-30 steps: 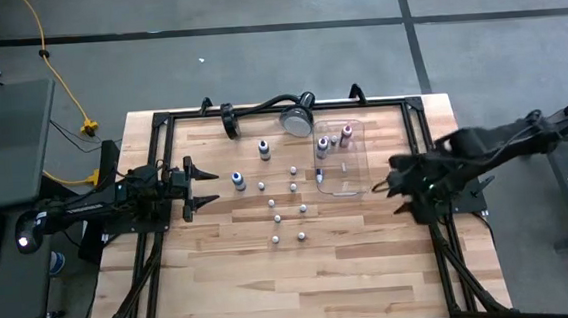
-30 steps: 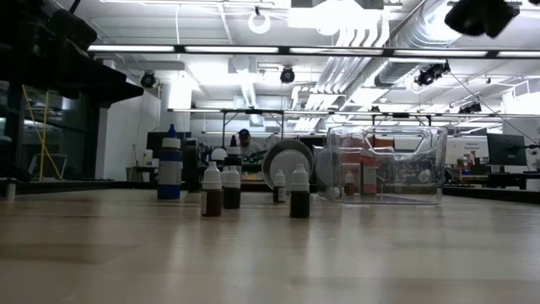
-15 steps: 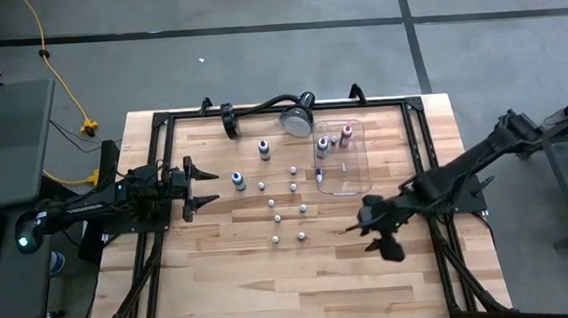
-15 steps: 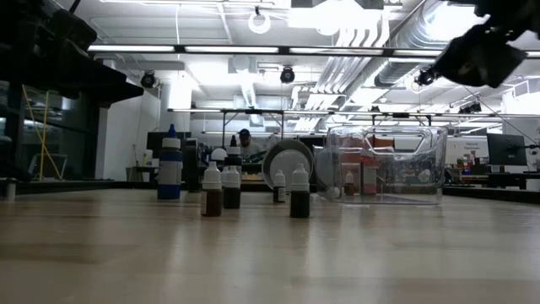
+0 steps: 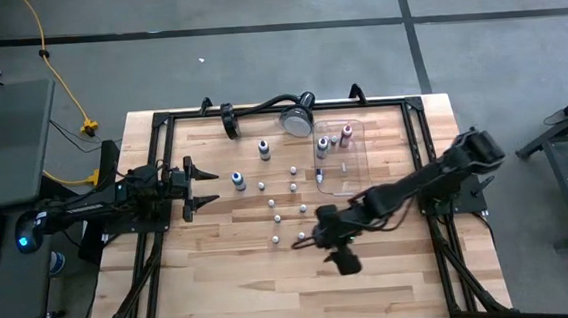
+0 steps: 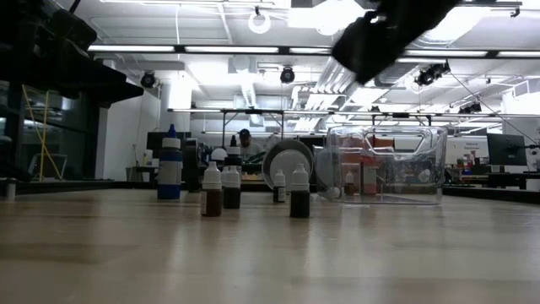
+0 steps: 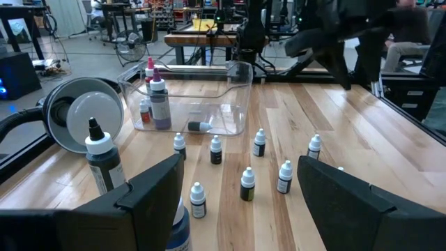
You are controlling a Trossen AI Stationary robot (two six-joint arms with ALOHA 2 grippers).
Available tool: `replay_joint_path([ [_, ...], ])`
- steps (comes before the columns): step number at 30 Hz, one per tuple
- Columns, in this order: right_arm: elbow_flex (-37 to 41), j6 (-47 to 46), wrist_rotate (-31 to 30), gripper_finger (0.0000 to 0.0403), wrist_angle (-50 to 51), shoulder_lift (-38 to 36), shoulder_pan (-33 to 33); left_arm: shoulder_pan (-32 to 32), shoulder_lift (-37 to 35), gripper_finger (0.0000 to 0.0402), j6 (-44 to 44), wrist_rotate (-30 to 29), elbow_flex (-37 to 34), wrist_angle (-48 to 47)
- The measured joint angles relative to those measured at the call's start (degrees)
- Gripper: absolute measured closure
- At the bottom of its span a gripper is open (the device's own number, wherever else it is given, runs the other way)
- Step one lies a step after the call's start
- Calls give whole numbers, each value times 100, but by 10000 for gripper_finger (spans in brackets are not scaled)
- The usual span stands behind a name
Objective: Pick & Place food coloring
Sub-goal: Put the small black food coloring bottle into the transparent bin
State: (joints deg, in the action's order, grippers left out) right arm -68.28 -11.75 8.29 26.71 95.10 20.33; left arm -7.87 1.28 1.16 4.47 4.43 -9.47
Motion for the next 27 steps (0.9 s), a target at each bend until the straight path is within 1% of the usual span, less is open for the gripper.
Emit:
replay_joint_path([
  [5,-871,649,-631,188,520,755,-155,1,0,124,-1,0,0,0],
  [9,-1265,778,-688,188,787,1150,-308,0,1,124,-1,-1,0,0],
  [14,-1319,774,-539,188,949,1269,-462,-1,1,124,1,-1,0,0],
  [27,-1319,893,-614,188,915,1400,-869,0,2,124,1,-2,0,0],
])
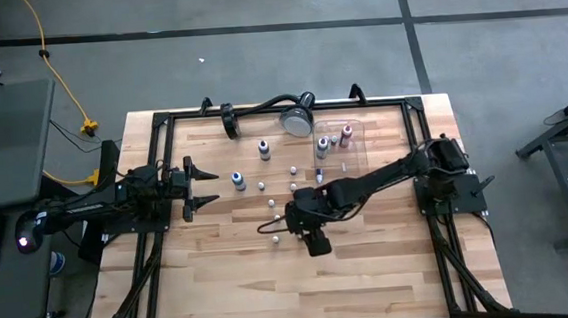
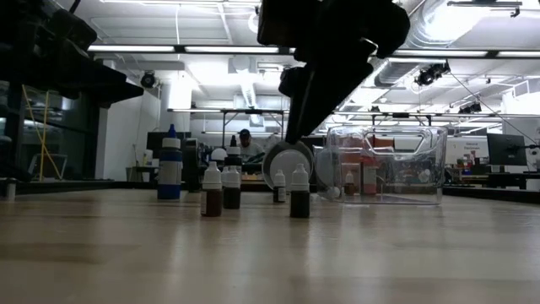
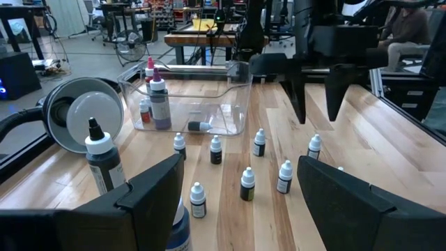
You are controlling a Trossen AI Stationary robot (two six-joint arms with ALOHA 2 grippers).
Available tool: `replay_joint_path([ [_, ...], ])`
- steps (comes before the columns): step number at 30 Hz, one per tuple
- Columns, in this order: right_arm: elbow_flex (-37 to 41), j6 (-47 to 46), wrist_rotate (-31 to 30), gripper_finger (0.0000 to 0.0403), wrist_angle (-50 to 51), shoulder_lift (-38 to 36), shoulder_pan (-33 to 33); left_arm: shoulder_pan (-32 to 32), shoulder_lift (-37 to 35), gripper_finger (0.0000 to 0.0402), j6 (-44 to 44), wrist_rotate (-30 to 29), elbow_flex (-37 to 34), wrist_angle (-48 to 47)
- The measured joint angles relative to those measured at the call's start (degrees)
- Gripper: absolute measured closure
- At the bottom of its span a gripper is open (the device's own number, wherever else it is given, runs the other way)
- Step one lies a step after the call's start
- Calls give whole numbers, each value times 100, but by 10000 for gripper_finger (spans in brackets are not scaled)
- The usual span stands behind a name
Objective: Pick & Place food coloring
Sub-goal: Put the small black food coloring bottle into the transparent bin
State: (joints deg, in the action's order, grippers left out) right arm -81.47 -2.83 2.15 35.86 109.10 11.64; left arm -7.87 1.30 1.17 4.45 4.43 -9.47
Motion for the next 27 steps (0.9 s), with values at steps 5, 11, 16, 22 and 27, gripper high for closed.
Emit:
replay_joint_path([
  [5,0,26,139,188,33,118,-18,1,1,124,0,0,0,0],
  [11,0,32,281,188,9,347,12,1,1,124,-2,-11,0,-1],
  [16,0,34,241,188,-49,513,41,1,1,124,-2,-28,0,-2],
  [22,0,32,113,190,-165,569,39,-1,1,124,-1,-46,0,1],
  [27,0,32,47,214,-163,573,39,1,1,124,-2,-52,0,0],
])
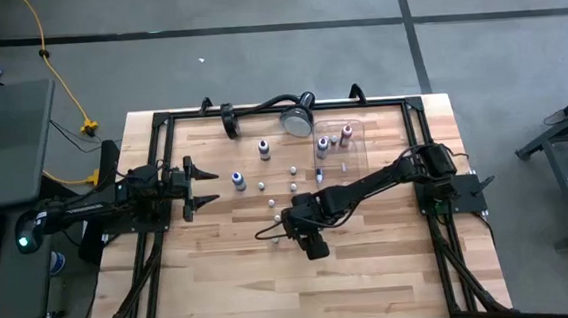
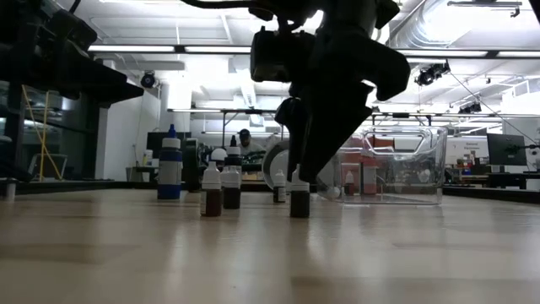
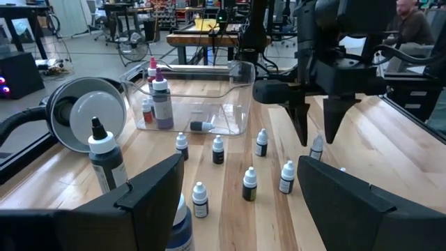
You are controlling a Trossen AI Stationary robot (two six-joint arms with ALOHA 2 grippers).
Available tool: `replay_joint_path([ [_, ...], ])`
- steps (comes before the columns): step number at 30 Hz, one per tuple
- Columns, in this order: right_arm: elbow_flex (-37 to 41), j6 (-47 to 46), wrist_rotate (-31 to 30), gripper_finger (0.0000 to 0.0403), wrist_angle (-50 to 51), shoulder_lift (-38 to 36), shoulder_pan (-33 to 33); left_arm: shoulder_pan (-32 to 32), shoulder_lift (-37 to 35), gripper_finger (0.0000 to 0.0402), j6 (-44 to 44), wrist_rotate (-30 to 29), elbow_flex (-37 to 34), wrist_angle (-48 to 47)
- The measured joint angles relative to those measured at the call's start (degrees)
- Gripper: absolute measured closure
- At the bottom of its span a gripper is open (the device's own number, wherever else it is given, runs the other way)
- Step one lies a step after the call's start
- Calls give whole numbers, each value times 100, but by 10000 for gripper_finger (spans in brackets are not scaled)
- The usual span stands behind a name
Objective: Pick & Place food coloring
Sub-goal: Put the small black food coloring bottle into the transparent bin
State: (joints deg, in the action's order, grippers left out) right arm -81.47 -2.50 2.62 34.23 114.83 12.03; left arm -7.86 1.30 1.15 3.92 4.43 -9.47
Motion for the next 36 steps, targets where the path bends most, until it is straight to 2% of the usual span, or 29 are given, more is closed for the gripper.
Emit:
replay_joint_path([
  [7,0,89,75,264,-1,0,0,-2,0,124,0,0,0,0],
  [20,0,129,78,318,-12,0,0,-1,0,124,1,-2,0,0],
  [27,0,131,154,367,-25,0,0,-2,0,124,0,-2,0,0],
  [36,-2,99,89,368,42,-2,2,-2,0,124,0,-4,0,0],
])
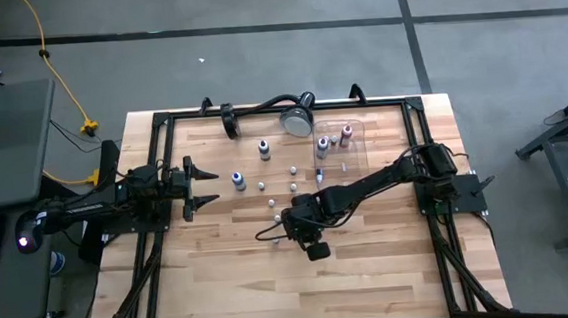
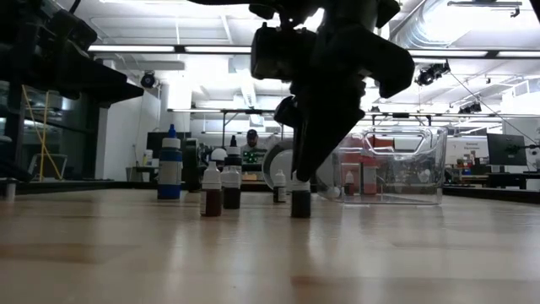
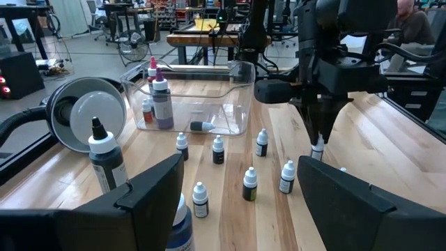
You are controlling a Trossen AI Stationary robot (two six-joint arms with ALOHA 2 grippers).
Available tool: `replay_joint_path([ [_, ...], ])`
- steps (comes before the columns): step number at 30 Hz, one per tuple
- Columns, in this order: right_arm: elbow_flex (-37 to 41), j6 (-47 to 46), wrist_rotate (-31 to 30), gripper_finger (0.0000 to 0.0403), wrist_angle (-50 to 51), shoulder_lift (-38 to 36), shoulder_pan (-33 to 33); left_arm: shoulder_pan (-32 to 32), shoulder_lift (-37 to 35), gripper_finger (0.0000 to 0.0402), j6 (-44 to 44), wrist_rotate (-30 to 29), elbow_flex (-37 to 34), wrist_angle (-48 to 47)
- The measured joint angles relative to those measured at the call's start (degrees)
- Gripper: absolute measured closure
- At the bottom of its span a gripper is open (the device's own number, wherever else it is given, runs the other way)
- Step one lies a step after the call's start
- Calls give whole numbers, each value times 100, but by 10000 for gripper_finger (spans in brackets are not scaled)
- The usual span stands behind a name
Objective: Pick & Place food coloring
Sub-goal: Put the small black food coloring bottle into the transparent bin
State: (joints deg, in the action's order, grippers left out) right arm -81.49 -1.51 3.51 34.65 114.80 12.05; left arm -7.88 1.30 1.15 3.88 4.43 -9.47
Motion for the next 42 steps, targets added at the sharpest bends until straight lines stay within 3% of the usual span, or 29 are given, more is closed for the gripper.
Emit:
replay_joint_path([
  [5,-156,-160,23,368,409,0,0,2,0,124,0,0,0,0],
  [11,-894,-255,16,368,1353,2,0,2,0,124,1,0,0,0],
  [30,-4611,-897,-814,368,4699,0,-202,1,0,124,0,0,0,0],
  [34,-4925,-1323,-1082,368,5533,0,-332,2,0,124,2,0,0,0],
  [42,-4486,-2066,-1035,368,5522,-351,-697,2,0,124,0,-4,0,4],
])
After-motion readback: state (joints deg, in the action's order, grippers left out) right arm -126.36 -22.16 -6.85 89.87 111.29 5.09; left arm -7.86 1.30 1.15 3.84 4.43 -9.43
